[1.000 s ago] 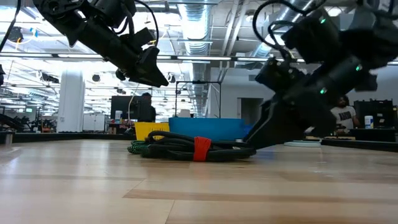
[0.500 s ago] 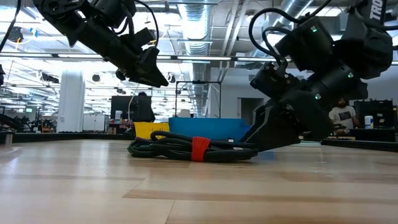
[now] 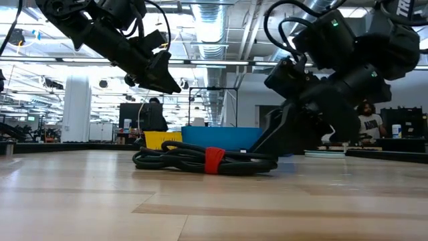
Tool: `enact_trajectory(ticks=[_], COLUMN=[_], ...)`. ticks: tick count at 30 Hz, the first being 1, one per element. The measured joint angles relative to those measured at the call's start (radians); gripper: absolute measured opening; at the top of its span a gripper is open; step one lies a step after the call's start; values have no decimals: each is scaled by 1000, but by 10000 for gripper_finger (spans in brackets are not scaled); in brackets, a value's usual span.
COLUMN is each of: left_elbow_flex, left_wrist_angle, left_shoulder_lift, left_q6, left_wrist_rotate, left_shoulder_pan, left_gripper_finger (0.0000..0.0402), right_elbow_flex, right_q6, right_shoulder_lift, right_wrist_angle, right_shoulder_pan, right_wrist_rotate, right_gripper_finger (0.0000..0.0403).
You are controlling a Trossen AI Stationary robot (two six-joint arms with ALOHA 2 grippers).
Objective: Pick and place items into bin
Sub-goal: Put the top black charger cable into the yellow bin
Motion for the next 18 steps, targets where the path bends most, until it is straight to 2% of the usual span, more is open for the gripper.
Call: enact_trajectory(ticks=[8,18], left_elbow_flex=[0,0], left_wrist_angle=[-5,-14], left_shoulder_lift=[0,0], left_q6=[0,11], left_wrist_rotate=[0,0], left_shoulder_pan=[0,0], left_gripper_finger=[193,193], right_elbow_flex=[89,282], right_q6=[-1,-22], right_shoulder_lift=[0,-1], right_wrist_angle=[-159,-533], right_shoulder_pan=[0,19], right_wrist_rotate=[-23,-19], right_gripper_finger=[213,213])
